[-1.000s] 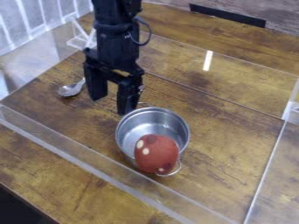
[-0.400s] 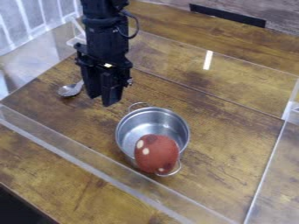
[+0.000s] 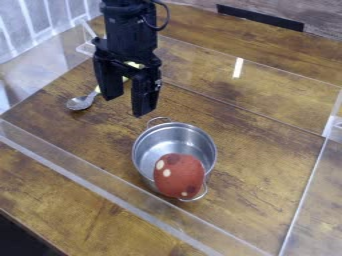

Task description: Put the mushroom in the silver pot

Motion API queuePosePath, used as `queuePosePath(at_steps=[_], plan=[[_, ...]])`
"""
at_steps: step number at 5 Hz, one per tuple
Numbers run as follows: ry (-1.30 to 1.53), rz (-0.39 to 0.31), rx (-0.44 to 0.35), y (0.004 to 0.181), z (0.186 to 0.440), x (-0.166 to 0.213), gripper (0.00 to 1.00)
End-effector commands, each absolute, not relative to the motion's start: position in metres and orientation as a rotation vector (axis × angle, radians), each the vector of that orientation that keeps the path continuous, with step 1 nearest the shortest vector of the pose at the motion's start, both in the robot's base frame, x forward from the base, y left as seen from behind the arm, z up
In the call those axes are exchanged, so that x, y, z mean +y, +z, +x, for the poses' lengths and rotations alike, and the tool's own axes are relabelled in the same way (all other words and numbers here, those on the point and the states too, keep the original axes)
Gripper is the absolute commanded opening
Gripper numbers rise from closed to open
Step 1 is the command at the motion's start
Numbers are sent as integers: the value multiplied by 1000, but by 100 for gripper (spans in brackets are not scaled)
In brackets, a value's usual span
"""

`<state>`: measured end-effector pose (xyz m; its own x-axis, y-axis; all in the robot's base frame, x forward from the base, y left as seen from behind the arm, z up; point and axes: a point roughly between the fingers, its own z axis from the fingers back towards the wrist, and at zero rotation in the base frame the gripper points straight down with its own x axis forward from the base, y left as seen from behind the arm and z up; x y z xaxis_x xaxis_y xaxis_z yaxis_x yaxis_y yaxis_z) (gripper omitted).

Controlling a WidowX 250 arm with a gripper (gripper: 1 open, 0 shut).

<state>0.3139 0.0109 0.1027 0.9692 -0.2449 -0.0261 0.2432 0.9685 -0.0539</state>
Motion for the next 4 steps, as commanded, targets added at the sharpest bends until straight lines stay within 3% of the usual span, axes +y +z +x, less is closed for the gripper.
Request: queuePosePath(at_steps=[1,3,4], plan=[[-341,-41,-38,118,312,5,100],[-317,-46,-53,101,317,22,100],[-295,-43,-84,111,325,27,100]])
